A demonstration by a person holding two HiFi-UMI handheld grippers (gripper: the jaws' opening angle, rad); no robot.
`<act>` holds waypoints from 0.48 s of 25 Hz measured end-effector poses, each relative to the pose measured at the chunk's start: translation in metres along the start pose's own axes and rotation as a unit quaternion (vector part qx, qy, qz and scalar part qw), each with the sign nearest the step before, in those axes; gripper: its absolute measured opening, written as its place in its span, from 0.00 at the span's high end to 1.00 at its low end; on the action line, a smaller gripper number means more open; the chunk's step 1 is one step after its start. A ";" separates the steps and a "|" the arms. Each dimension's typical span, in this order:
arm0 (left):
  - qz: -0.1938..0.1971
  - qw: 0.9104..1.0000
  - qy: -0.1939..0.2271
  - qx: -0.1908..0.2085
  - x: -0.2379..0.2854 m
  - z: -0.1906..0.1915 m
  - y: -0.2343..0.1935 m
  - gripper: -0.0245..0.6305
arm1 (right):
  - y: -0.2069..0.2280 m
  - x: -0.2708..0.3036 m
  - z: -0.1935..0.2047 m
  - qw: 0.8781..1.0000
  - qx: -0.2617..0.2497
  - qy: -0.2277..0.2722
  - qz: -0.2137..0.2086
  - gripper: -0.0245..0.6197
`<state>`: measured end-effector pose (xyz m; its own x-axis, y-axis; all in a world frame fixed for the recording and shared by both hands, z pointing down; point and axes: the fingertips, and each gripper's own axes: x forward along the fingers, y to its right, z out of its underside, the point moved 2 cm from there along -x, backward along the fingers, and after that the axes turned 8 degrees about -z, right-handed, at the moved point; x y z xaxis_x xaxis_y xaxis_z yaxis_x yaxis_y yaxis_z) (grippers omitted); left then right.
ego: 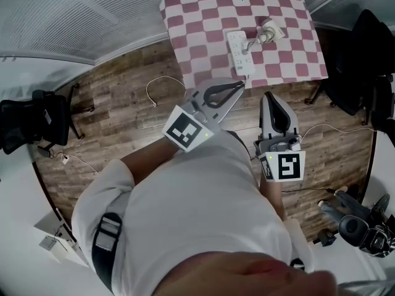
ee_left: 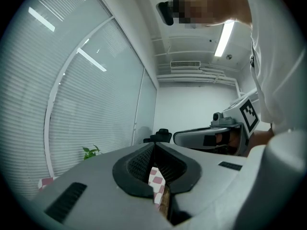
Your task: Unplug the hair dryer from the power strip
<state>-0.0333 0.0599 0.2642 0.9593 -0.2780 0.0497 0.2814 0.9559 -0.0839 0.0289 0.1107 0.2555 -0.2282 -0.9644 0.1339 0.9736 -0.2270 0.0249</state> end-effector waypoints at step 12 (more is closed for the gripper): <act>0.005 1.000 -0.018 -0.004 0.024 0.002 -0.019 0.91 | 0.022 0.022 0.000 1.000 0.009 -0.010 -0.002 0.91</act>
<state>-0.0160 0.0352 0.2689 0.9605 -0.2651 0.0842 0.2724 0.9577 -0.0930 0.0452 0.0840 0.2588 -0.2324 -0.9603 0.1543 0.9726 -0.2283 0.0438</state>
